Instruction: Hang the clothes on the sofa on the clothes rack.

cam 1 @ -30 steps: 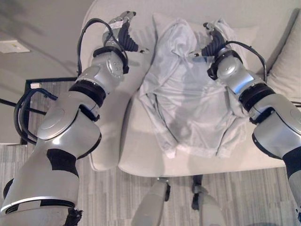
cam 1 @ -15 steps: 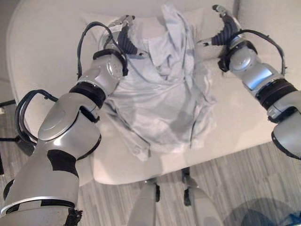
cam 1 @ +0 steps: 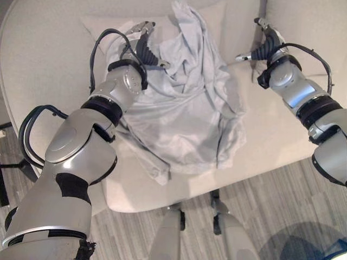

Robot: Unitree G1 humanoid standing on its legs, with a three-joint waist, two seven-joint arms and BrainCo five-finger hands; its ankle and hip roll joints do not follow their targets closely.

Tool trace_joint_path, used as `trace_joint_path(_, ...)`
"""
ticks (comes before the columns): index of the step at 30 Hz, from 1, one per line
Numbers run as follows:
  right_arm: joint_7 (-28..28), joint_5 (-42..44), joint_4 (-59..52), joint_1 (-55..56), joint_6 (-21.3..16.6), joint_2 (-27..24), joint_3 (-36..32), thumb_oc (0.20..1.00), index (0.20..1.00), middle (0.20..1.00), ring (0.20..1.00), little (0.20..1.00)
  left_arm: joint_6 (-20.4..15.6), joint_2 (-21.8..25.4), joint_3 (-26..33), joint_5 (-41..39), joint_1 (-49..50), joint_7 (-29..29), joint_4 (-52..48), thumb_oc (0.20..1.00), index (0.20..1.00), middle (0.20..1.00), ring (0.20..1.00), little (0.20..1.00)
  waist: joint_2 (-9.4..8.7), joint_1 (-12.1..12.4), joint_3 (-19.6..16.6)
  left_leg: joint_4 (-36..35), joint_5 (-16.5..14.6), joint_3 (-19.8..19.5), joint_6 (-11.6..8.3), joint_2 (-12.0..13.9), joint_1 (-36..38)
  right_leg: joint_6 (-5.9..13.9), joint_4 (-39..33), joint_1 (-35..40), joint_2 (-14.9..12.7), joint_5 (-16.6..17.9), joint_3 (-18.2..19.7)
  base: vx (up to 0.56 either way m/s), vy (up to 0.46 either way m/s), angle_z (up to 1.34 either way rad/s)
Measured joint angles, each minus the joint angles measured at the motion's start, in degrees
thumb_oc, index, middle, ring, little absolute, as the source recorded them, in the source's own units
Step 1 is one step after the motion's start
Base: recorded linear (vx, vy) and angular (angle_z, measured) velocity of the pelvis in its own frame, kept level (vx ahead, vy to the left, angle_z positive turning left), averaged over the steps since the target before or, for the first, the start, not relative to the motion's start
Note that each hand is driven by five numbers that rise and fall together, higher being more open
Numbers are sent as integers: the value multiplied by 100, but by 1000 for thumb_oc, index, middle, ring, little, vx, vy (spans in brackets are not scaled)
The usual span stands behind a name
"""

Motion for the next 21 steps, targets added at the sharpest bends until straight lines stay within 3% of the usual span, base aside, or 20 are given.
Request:
trace_joint_path(9,152,-142,564,9,19,302,154,1000,1000,1000,1000,1000,-30,38,114,-1,20,5,-2,1000,1000,1000,1000,1000,1,175,12,-41,9,-30,5,-8,-11,-22,-8,-3,-1,-17,-53,5,-9,1)
trace_joint_path(21,242,77,887,-1,227,341,-53,1000,1000,1000,1000,1000,-131,9,286,-167,-2,104,164,1000,1000,1000,1000,1000,10,391,187,-38,53,-269,-8,-28,-186,-86,7,-96,10,-69,-270,17,-17,8)
